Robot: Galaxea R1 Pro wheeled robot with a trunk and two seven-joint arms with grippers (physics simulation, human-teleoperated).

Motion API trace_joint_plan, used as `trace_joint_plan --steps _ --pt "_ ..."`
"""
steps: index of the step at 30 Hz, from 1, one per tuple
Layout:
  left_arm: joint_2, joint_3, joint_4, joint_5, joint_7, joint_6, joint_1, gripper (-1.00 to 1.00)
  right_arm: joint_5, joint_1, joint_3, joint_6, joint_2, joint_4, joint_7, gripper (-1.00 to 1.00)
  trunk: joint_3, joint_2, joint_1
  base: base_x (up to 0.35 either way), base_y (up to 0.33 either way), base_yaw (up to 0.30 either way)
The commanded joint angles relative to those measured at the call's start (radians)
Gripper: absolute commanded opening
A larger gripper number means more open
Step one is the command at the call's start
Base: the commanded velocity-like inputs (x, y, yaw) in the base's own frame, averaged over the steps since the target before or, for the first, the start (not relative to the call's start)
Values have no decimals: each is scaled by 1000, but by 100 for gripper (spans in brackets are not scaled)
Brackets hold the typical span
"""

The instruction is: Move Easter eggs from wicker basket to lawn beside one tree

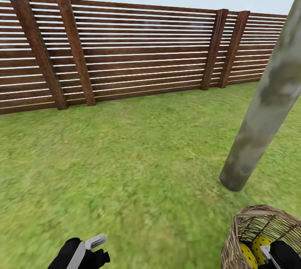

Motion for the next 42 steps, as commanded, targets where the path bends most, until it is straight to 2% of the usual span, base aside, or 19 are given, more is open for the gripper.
trace_joint_plan --steps 1,5,8,10,11,12,13,14,17,19,36,42 --pt "0 1 -2 11 9 4 0 100 9 0 4 4 -1 -1 7 100 -1 0 0 0 0 0" --pt "2 1 -14 10 13 2 0 100 9 0 3 4 -1 -1 7 100 -1 0 0 0 0 0" --pt "5 5 -86 10 12 -3 0 100 9 0 3 2 1 -1 7 100 -1 0 0 0 0 0" --pt "17 8 -133 10 10 -2 0 100 9 0 3 2 3 -1 7 100 -1 0 0 0 0 0" --pt "41 9 -169 12 7 -2 0 100 9 0 3 2 4 -1 7 100 -1 0 0 0 0 0" --pt "48 9 -183 12 5 -2 0 100 9 0 3 2 4 -1 7 100 -1 0 0 0 0 0" --pt "59 9 -212 14 3 -2 0 100 9 0 3 2 4 -1 7 100 -1 0 0 0 0 0" --pt "70 9 -279 15 3 0 0 100 10 0 2 3 4 -1 7 100 -1 0 0 0 0 0" --pt "73 9 -423 17 6 9 0 100 11 0 -1 3 4 -1 7 100 -1 0 0 0 0 0" --pt "74 11 -459 17 5 9 0 100 11 0 -3 3 3 -1 7 100 -1 0 0 0 0 0" --pt "73 10 -431 15 8 9 0 100 8 0 -7 4 2 -3 7 100 -1 0 0 0 0 0" --pt "72 8 -430 15 9 9 0 100 8 0 -7 4 2 -3 7 100 -24 -2 2 0 0 0"
